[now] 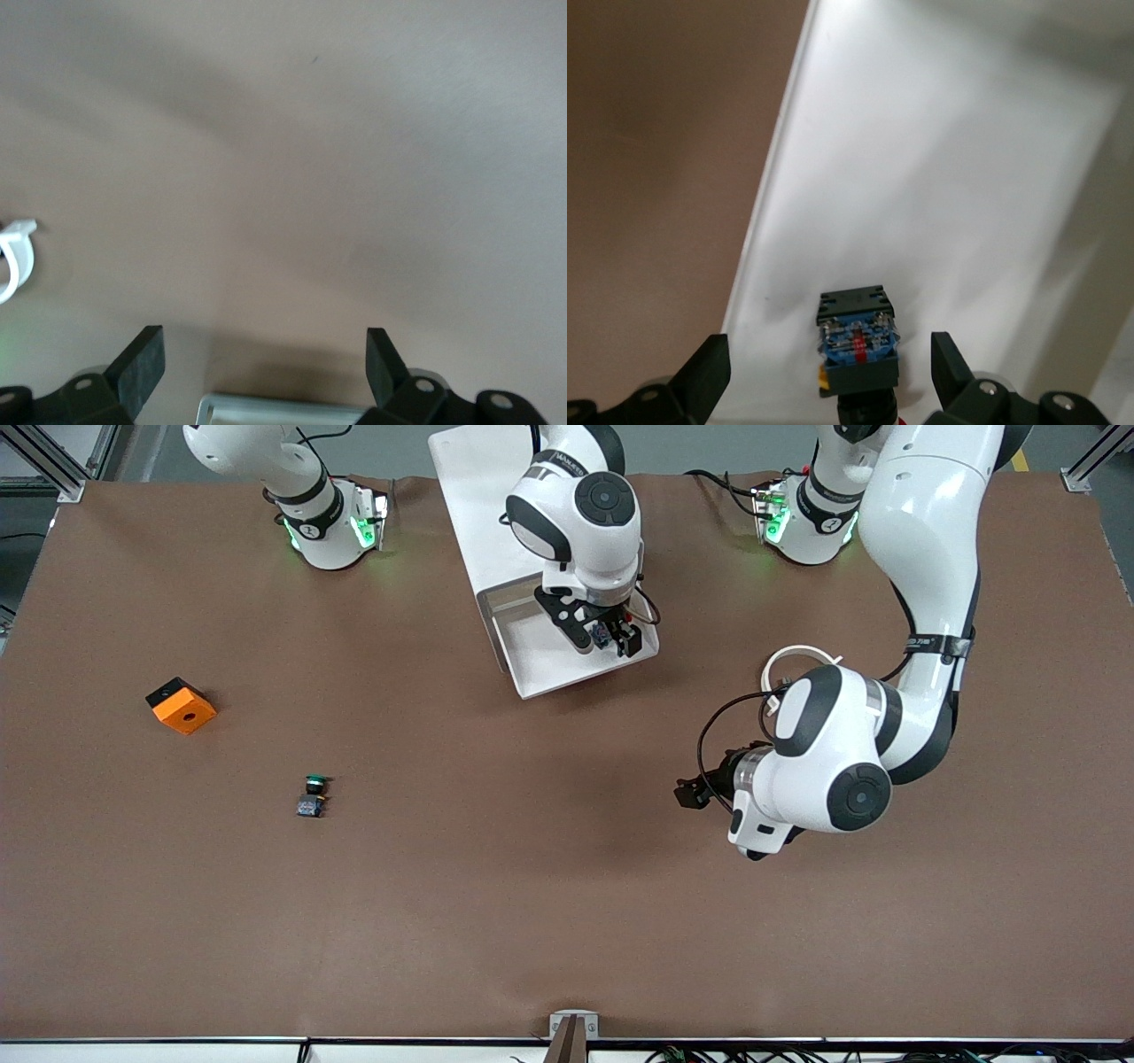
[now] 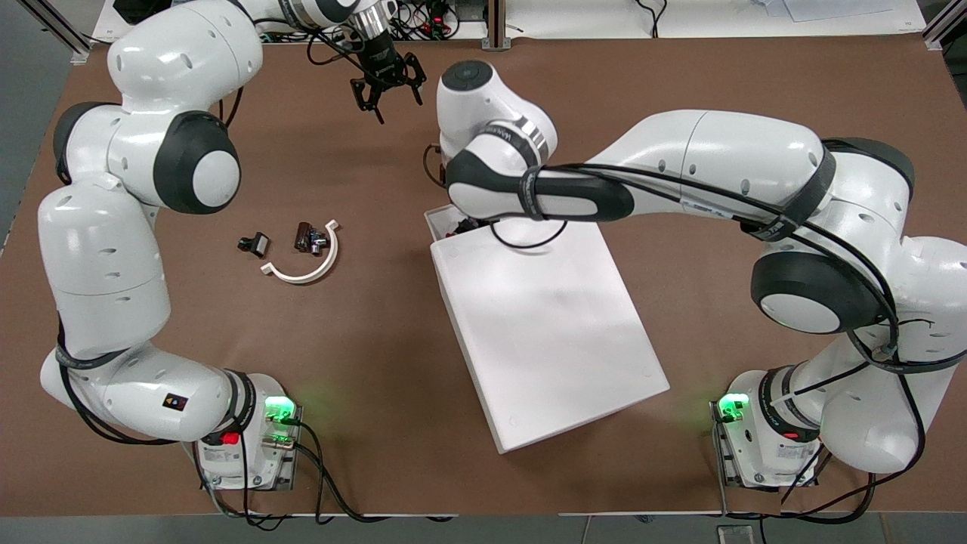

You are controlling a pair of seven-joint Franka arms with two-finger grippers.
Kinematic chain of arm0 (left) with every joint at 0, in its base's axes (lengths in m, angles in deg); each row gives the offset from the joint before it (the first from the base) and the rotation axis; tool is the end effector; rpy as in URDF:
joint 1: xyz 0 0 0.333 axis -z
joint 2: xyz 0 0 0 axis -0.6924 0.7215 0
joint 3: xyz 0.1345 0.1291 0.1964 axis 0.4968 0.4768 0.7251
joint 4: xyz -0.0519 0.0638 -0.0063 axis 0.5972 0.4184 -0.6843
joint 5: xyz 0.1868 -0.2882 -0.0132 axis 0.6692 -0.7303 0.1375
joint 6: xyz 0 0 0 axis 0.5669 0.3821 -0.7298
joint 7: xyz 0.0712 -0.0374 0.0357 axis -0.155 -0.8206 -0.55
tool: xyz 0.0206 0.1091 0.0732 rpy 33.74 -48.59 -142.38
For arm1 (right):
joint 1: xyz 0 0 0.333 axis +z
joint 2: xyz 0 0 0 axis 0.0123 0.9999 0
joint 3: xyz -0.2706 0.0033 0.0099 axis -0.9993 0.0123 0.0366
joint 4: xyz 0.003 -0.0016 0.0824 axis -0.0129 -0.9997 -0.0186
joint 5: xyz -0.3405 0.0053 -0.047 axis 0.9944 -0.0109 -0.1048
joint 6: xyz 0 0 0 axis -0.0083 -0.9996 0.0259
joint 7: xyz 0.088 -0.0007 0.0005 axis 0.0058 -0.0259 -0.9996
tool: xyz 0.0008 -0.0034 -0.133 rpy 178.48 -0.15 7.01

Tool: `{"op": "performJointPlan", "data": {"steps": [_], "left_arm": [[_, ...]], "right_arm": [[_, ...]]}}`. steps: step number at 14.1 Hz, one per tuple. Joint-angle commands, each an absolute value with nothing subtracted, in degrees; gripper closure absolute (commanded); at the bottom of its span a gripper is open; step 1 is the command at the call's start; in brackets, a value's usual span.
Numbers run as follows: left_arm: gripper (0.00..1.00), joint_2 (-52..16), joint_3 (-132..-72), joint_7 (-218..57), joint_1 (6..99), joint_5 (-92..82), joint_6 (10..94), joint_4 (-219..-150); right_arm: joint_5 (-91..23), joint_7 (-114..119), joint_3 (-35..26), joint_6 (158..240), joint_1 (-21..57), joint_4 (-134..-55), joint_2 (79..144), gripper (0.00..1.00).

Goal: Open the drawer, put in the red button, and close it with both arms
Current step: 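Lower the button into the drawer while the left gripper releases the handle, then open the right gripper and withdraw it while the left gripper nears the drawer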

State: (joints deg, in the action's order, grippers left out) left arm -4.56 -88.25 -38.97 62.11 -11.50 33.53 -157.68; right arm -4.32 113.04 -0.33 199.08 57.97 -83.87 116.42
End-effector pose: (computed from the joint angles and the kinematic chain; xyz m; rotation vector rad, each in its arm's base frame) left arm 0.5753 -0.2666 0.3039 2.8681 0.7635 -0.5385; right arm 0.3404 0.5228 0.3237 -2.8131 1.3882 0.1534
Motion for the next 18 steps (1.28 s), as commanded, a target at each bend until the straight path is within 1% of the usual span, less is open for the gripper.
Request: {"op": "performJointPlan", "data": {"steps": [1, 3, 5, 7, 8, 11, 14, 16, 18], "left_arm": [[0.00, -7.6, -88.3, -39.9, 63.6, -9.3, 38.7, -160.8], [0.00, -7.9, -88.3, -39.9, 65.2, -9.2, 39.8, -160.9], [0.00, -9.5, -88.2, -39.9, 67.7, -7.4, 40.2, -162.7], [0.00, -10.6, -88.2, -39.8, 69.2, -4.5, 43.8, -164.6], [0.00, -10.5, -88.3, -39.8, 69.1, -4.0, 44.2, -165.2], [0.00, -10.2, -88.3, -38.8, 70.4, -4.0, 43.6, -166.1], [0.00, -10.6, -88.4, -38.8, 70.9, -3.9, 43.2, -166.3], [0.00, -10.8, -88.3, -38.7, 72.1, -3.9, 43.2, -167.9], [0.00, -10.7, -88.3, -38.8, 72.6, -3.9, 43.2, -168.1]], "right_arm": [[-4.6, 107.6, 0.1, 191.8, 53.5, -78.4, 115.9, 0.00], [-4.7, 102.3, 0.1, 189.0, 50.1, -77.7, 115.0, 0.00], [-4.6, 92.8, -0.2, 185.3, 45.7, -77.8, 111.7, 0.00], [-4.6, 82.2, -0.2, 180.4, 39.2, -77.8, 108.6, 0.00], [-4.6, 76.1, -0.2, 178.1, 36.3, -77.8, 106.8, 0.00], [-4.5, 56.6, -0.3, 172.8, 26.9, -77.9, 102.2, 0.00], [-3.7, 37.3, -1.0, 167.2, 18.7, -77.8, 99.3, 0.00], [0.1, 24.2, -1.1, 161.4, 13.5, -77.7, 98.1, 0.00], [3.6, 12.8, -1.2, 159.5, 9.2, -77.7, 95.7, 0.00]]}}
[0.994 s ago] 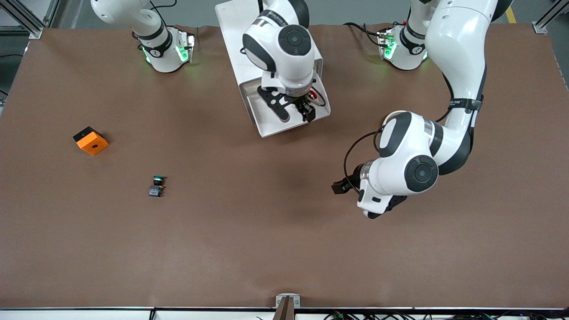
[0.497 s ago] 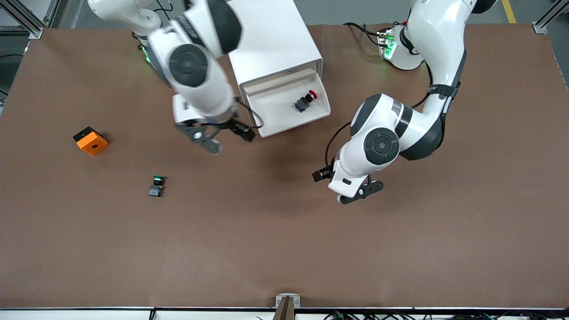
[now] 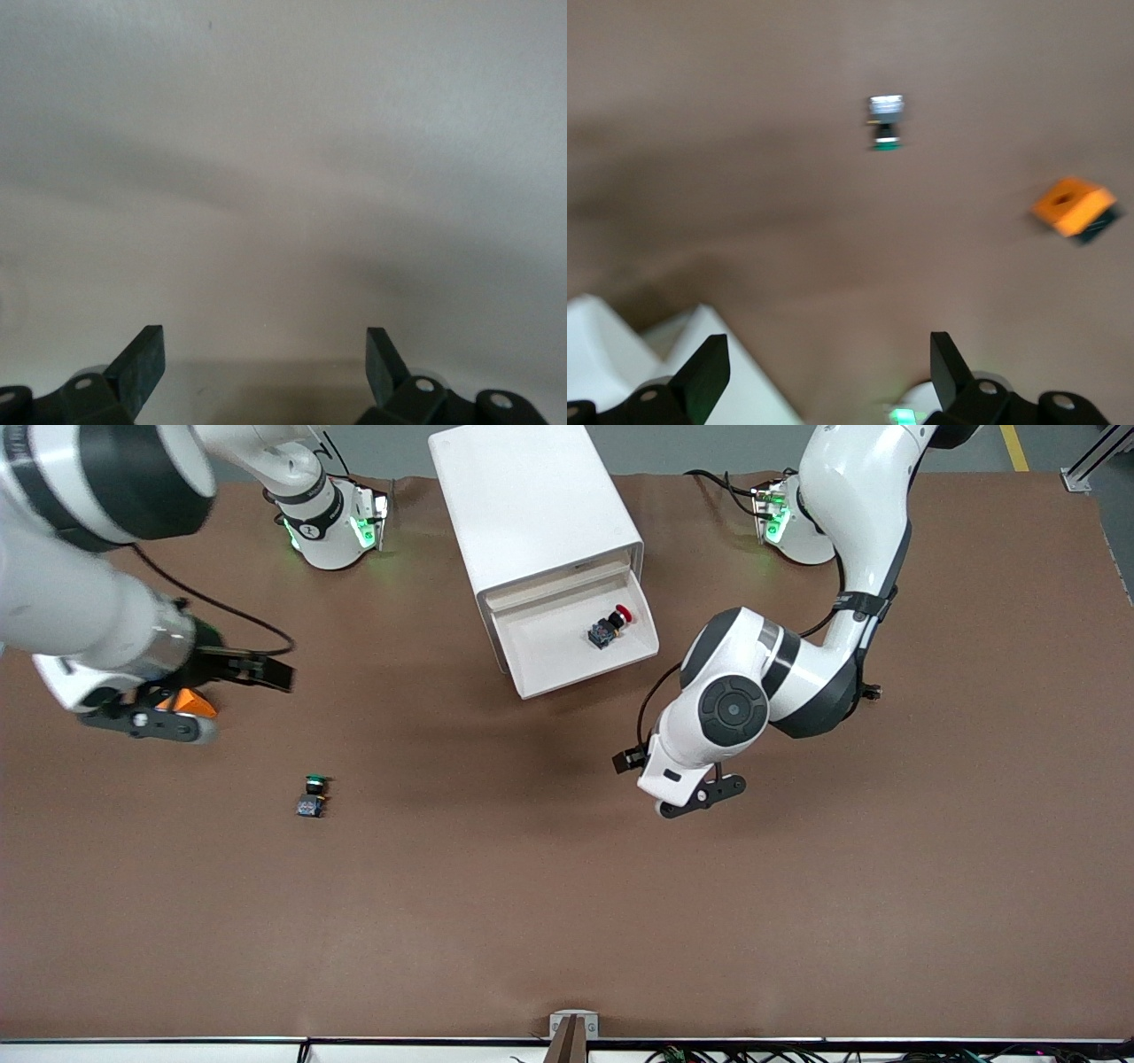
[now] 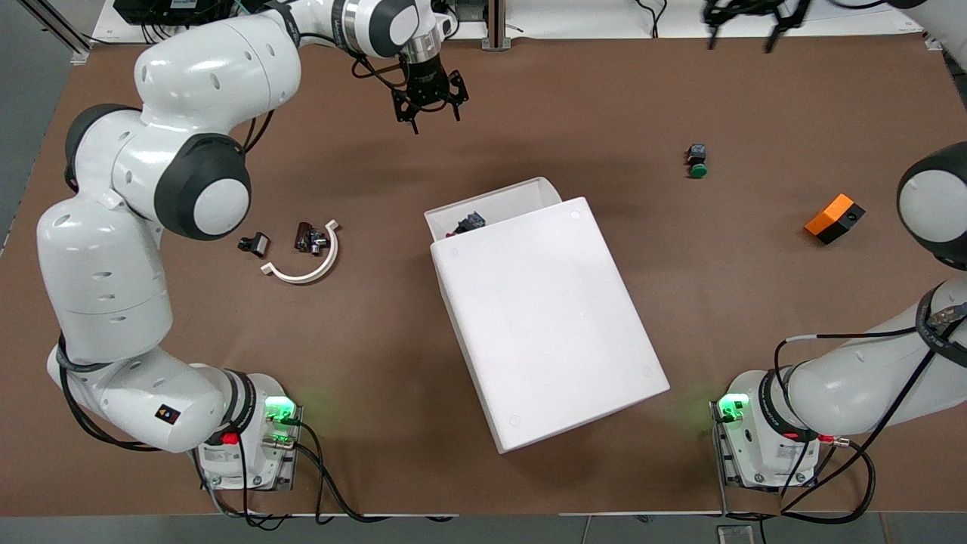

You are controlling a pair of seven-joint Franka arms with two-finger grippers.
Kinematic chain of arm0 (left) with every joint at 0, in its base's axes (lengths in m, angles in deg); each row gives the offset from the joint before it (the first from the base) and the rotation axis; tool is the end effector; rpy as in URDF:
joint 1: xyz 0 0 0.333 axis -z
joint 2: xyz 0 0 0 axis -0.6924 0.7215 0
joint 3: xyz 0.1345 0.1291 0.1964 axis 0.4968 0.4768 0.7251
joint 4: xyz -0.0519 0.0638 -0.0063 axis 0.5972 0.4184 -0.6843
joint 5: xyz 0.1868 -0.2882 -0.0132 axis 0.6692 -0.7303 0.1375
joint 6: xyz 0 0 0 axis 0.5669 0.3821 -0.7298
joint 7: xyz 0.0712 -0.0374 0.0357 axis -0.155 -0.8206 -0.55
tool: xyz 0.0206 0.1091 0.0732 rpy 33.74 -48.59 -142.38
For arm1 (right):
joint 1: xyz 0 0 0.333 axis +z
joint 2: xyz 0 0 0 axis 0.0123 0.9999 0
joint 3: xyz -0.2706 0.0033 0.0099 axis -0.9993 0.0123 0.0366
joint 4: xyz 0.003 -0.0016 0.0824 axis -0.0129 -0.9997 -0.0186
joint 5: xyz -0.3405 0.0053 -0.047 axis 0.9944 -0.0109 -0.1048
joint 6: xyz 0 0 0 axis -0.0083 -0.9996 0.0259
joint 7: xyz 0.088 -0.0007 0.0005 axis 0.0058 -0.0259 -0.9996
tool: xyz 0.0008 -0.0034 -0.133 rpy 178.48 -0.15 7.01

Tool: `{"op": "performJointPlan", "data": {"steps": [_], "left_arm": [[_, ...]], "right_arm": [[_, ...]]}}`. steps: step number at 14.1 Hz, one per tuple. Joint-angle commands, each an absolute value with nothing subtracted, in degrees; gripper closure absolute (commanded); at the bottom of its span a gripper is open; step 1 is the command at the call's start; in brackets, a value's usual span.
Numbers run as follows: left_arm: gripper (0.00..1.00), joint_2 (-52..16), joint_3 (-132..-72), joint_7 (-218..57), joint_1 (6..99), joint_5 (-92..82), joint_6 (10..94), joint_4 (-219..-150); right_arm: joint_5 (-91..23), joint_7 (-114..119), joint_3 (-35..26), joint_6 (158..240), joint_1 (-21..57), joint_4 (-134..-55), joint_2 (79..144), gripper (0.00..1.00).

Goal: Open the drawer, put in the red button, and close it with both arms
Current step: 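Open the right gripper and withdraw it while the left gripper nears the drawer, then push the drawer front closed with the left gripper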

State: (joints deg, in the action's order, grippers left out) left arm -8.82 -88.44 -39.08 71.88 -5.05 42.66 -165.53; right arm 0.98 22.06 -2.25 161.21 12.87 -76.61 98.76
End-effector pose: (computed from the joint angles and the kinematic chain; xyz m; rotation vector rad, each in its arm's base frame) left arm 0.5254 -0.3487 0.3022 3.0156 0.5030 -0.3363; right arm 0.5141 0.0867 0.5077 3.0832 -0.1505 -0.3709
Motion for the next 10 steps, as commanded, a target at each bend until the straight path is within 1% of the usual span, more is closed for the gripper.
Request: {"op": "performJointPlan", "data": {"steps": [1, 3, 5, 7, 10], "left_arm": [[0.00, -10.9, -88.3, -38.8, 73.3, -3.2, 43.2, -168.4], [0.00, -11.5, -88.5, -39.4, 73.5, -2.7, 43.3, -168.9], [0.00, -13.1, -88.5, -39.7, 73.9, -1.4, 44.9, -171.4], [0.00, -14.1, -89.3, -39.7, 75.2, -0.4, 48.9, -174.4], [0.00, -16.8, -89.6, -39.7, 77.0, -0.3, 55.7, -180.6]], "right_arm": [[3.8, 8.7, -1.1, 158.2, 6.4, -77.7, 95.5, 0.00], [3.9, 3.6, -1.1, 156.2, 1.6, -77.6, 95.2, 0.00], [4.3, -1.1, -1.1, 154.3, -2.7, -75.0, 95.1, 0.00], [4.6, -1.5, -1.1, 153.6, -4.0, -74.5, 95.3, 0.00], [5.1, -1.4, -1.1, 153.5, -5.1, -74.5, 95.5, 0.00]]}}
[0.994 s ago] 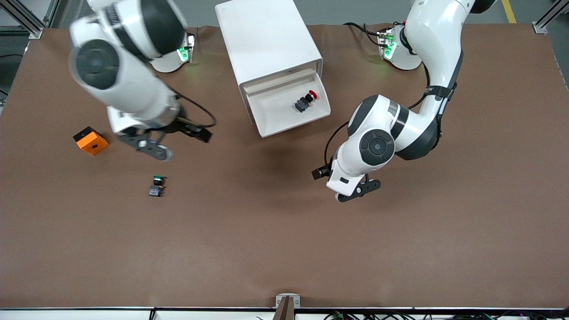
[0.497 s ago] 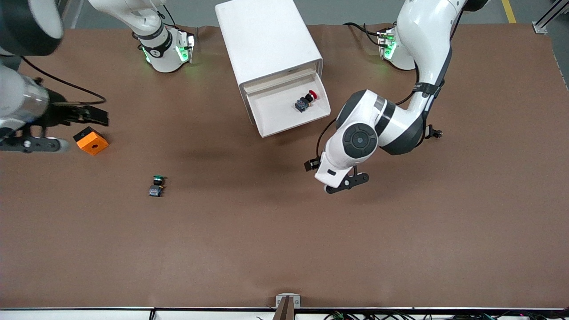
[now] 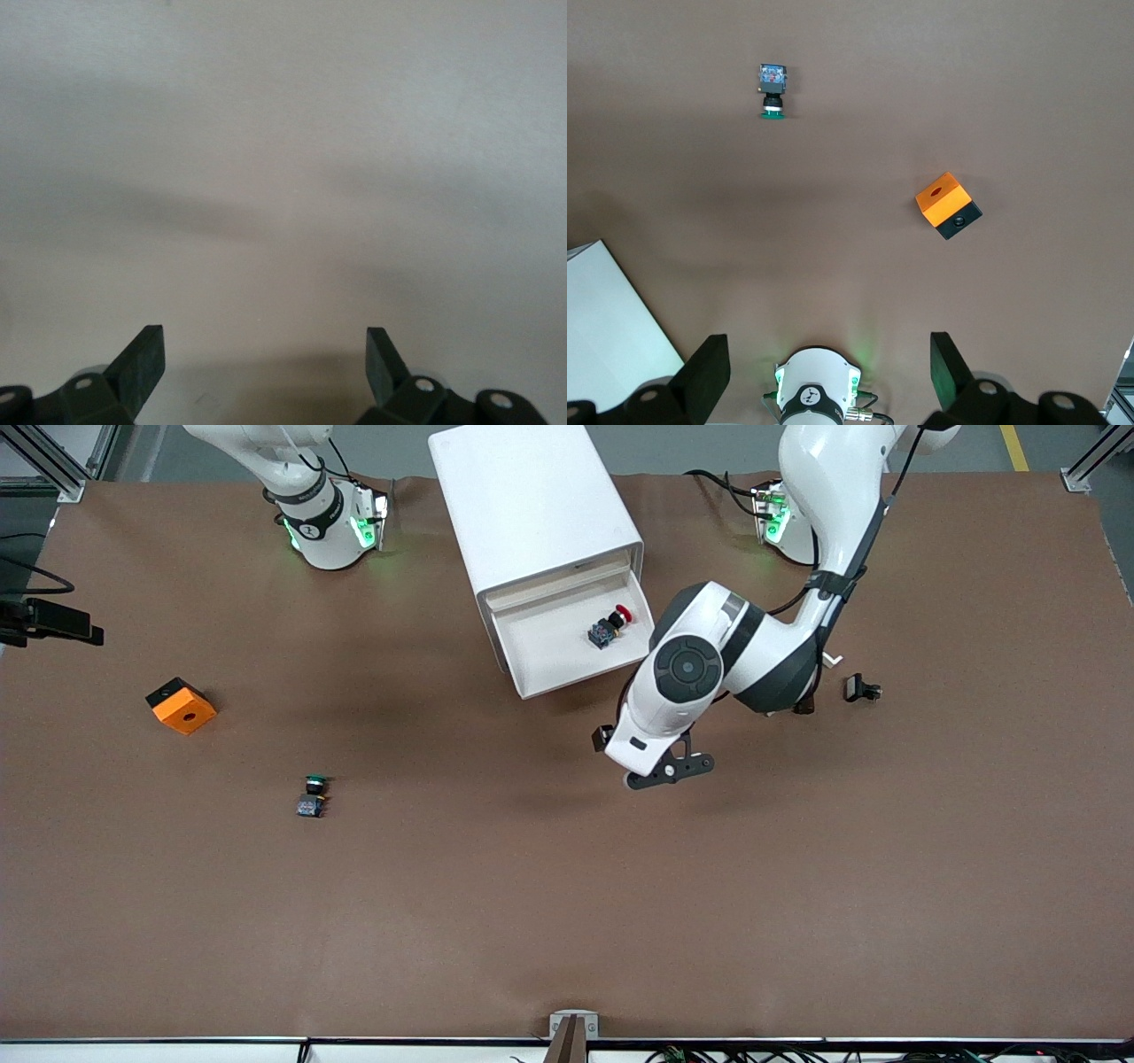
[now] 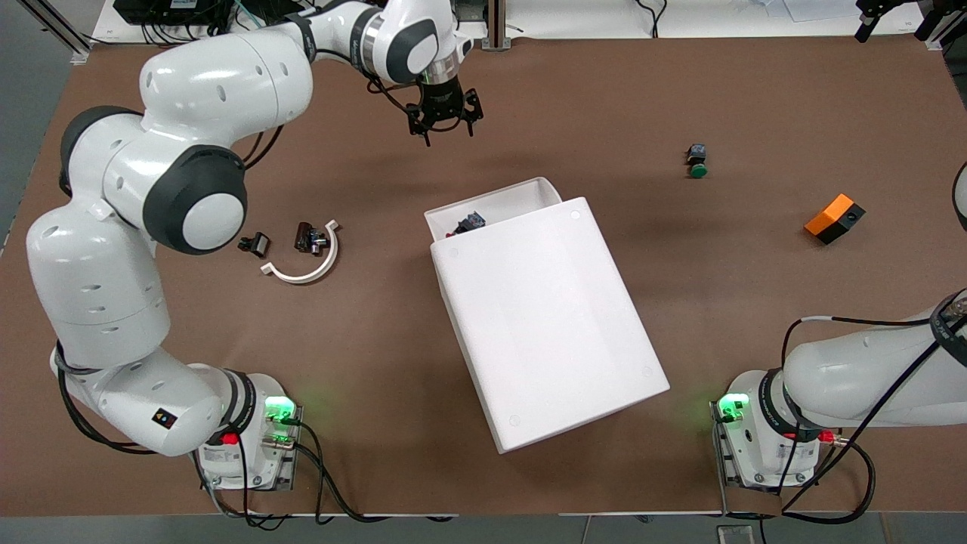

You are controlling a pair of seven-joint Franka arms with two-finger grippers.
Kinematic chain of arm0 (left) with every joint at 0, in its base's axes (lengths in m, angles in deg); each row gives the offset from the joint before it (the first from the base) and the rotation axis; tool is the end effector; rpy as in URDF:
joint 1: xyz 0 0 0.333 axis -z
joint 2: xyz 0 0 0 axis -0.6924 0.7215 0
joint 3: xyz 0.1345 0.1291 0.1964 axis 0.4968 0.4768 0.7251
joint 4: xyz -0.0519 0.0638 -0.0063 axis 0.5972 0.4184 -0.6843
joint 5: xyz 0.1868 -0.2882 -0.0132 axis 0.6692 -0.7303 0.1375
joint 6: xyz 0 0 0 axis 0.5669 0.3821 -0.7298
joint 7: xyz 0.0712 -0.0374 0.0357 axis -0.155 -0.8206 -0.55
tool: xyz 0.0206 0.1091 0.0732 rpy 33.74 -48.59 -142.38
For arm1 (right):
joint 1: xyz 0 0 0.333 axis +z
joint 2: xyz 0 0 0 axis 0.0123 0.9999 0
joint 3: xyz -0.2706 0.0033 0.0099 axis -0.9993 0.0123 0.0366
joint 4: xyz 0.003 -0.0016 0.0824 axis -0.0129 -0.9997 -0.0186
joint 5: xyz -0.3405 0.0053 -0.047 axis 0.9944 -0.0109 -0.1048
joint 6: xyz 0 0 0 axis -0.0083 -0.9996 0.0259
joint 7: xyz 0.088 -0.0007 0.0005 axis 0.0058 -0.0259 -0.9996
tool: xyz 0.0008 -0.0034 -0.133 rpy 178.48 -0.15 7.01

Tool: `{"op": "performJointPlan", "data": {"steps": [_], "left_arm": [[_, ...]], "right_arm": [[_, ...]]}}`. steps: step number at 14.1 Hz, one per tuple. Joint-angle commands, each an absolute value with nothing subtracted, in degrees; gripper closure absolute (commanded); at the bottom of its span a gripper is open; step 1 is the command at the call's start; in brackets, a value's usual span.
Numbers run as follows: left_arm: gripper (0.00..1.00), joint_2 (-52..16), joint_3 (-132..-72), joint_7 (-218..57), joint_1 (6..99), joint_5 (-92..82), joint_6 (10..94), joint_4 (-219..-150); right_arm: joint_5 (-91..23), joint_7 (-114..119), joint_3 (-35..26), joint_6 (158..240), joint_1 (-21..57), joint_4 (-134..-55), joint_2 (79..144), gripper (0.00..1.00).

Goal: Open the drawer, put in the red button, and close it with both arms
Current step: 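Push the drawer front closed with the left gripper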

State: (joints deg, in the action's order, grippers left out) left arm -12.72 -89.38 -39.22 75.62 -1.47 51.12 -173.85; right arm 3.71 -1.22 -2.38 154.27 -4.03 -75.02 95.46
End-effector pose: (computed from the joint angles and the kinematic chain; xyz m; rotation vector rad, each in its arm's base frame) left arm 0.4922 -0.3794 0.2956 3.0528 0.3580 -0.1990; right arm 0.4885 -0.0714 0.5414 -3.0982 -0.0071 0.4329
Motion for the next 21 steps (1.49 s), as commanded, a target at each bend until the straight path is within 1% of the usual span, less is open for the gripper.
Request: {"op": "performJointPlan", "data": {"steps": [1, 5, 8, 13, 18, 21], "left_arm": [[0.00, -17.0, -89.6, -39.7, 77.7, -0.3, 56.5, -181.6], [0.00, -17.5, -89.7, -39.6, 80.2, -0.3, 56.9, -184.3], [0.00, -18.3, -90.6, -39.6, 81.2, -0.4, 56.9, -186.4], [0.00, -18.6, -92.0, -39.7, 81.3, -0.4, 56.9, -187.1], [0.00, -18.2, -93.5, -39.7, 81.3, -0.4, 57.2, -187.2], [0.00, -18.2, -93.5, -39.6, 82.2, -0.5, 57.2, -187.7]], "right_arm": [[5.3, -1.4, -1.0, 153.5, -5.3, -74.2, 95.5, 0.00], [4.9, -1.8, -1.0, 153.6, -5.2, -71.8, 95.6, 0.00], [4.0, -1.5, -0.5, 154.9, -4.9, -71.9, 94.1, 0.00], [3.4, -1.3, -1.0, 153.6, -5.2, -72.0, 93.0, 0.00], [-1.7, -1.4, -1.7, 153.5, -7.9, -72.1, 92.5, 0.00], [-1.0, -1.4, -1.3, 156.3, -6.6, -73.9, 89.8, 0.00]]}}
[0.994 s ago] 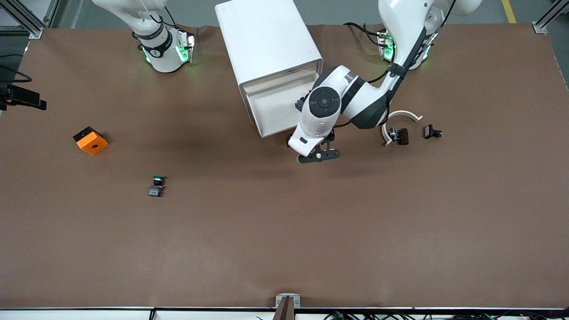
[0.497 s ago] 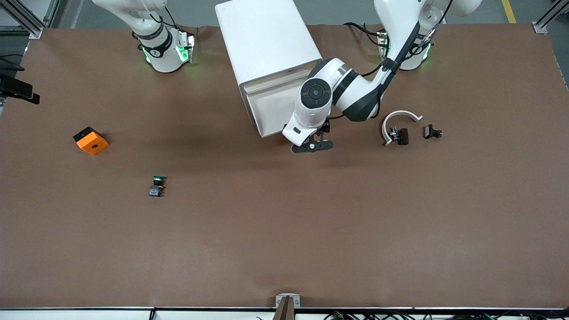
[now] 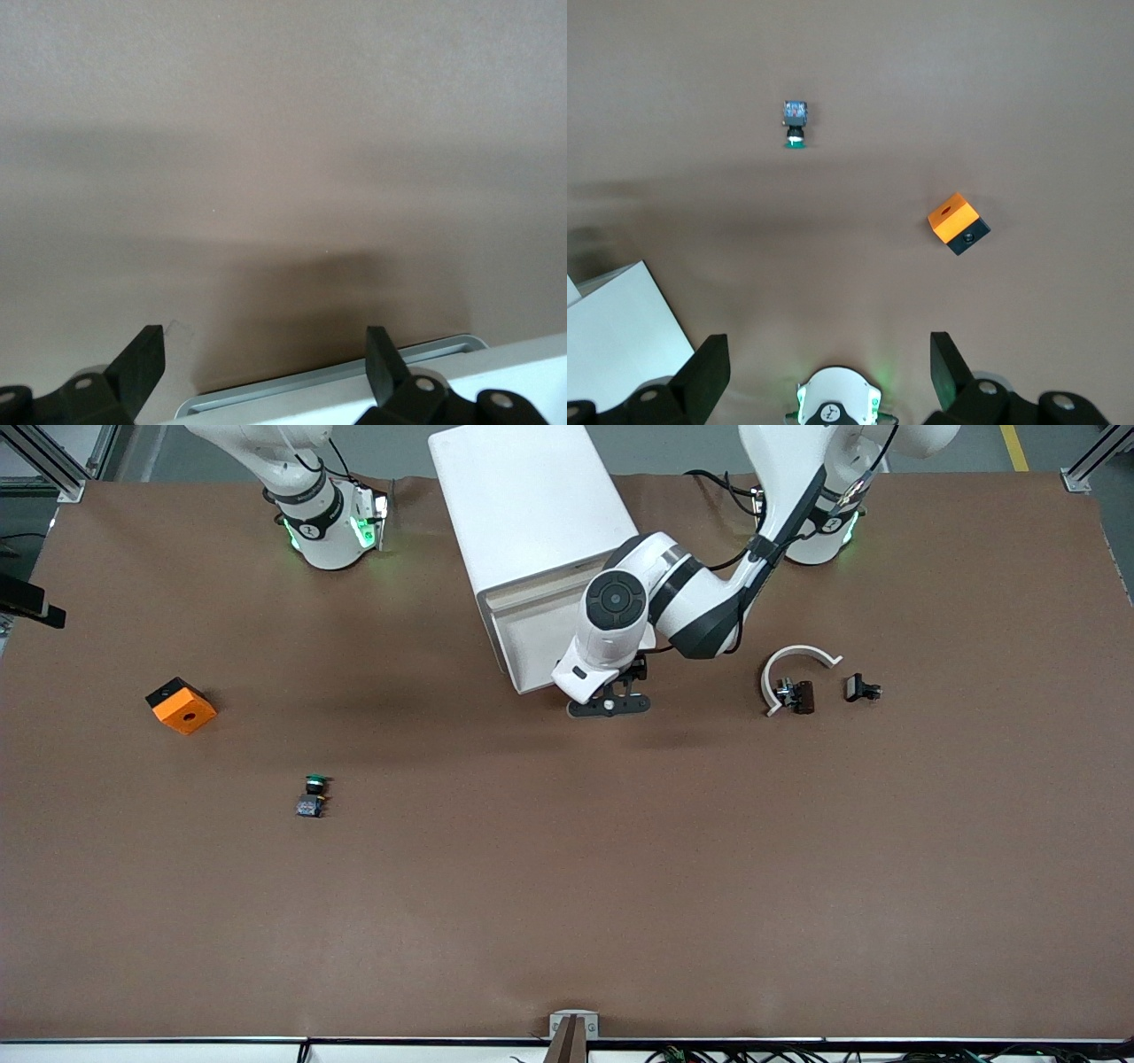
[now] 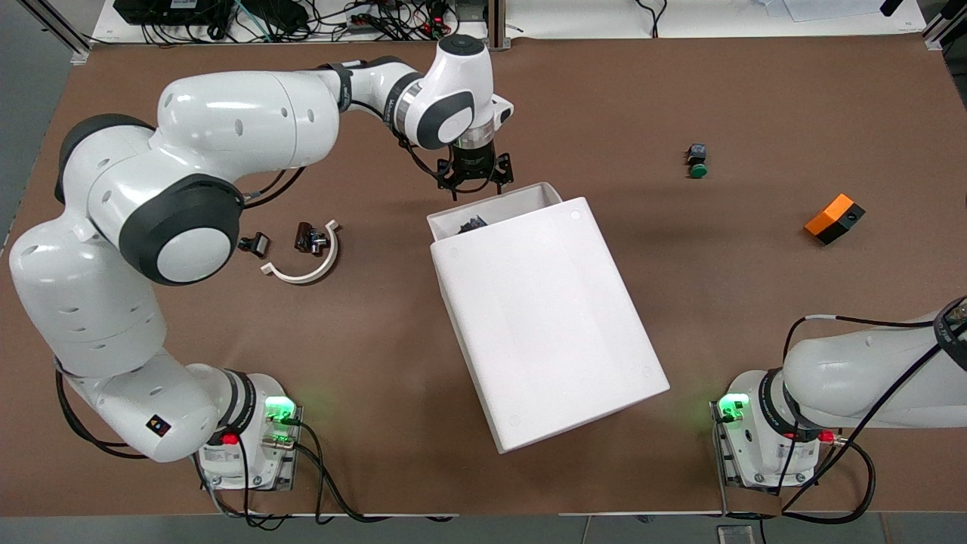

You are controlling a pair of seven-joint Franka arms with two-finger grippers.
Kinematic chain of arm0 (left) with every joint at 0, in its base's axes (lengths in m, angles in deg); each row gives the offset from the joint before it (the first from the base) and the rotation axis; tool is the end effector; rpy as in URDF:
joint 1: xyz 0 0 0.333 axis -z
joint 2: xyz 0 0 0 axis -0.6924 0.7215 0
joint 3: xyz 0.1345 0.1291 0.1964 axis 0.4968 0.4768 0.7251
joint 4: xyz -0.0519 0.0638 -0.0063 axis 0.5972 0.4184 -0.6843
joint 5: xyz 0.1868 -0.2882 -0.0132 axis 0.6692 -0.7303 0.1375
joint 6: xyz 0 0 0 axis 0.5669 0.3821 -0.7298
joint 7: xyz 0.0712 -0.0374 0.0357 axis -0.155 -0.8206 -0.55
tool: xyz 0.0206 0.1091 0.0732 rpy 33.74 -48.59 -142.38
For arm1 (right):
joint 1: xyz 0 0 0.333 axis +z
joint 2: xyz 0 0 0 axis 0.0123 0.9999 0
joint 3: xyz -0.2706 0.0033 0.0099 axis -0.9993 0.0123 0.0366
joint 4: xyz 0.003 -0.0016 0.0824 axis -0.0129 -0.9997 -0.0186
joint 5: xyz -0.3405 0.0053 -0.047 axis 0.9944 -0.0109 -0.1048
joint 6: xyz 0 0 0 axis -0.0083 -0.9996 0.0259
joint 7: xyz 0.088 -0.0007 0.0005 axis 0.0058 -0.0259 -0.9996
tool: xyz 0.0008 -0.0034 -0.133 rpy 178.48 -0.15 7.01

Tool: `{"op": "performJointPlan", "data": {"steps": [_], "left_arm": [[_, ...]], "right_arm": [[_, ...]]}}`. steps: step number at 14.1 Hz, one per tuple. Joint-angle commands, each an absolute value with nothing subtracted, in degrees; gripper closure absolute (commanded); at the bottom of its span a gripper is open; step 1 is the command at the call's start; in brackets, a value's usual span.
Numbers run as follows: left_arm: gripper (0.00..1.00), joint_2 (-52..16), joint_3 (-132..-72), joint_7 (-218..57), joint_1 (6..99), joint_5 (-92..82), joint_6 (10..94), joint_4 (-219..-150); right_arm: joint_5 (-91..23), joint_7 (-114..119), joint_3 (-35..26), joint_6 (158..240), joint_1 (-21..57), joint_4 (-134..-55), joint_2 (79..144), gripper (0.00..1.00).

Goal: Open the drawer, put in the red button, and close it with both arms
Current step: 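Push the drawer front closed with the left gripper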

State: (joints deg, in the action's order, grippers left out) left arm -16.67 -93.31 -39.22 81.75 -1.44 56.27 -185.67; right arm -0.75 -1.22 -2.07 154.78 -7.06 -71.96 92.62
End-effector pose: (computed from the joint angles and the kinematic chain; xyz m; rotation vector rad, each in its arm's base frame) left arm 0.3940 -0.4335 0.2636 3.0973 0.1052 -0.2770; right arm 0.4783 -0.0817 0.5865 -3.0535 0.0372 0.2352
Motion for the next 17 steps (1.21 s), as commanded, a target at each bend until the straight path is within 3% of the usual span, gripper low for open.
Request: {"op": "performJointPlan", "data": {"steps": [1, 4, 17], "left_arm": [[0.00, -18.1, -93.5, -39.6, 82.5, -0.5, 57.2, -187.8], [0.00, -18.1, -93.6, -39.4, 82.9, -1.0, 57.1, -188.1], [0.00, -18.5, -96.2, -29.2, 82.9, -14.2, 52.4, -188.4]], "right_arm": [[-0.9, -1.4, -1.3, 157.5, -6.0, -75.1, 88.7, 0.00], [0.0, -1.2, -1.3, 160.2, -5.0, -79.0, 85.8, 0.00], [0.5, 1.8, -1.7, 160.2, -4.6, -79.5, 84.4, 0.00]]}}
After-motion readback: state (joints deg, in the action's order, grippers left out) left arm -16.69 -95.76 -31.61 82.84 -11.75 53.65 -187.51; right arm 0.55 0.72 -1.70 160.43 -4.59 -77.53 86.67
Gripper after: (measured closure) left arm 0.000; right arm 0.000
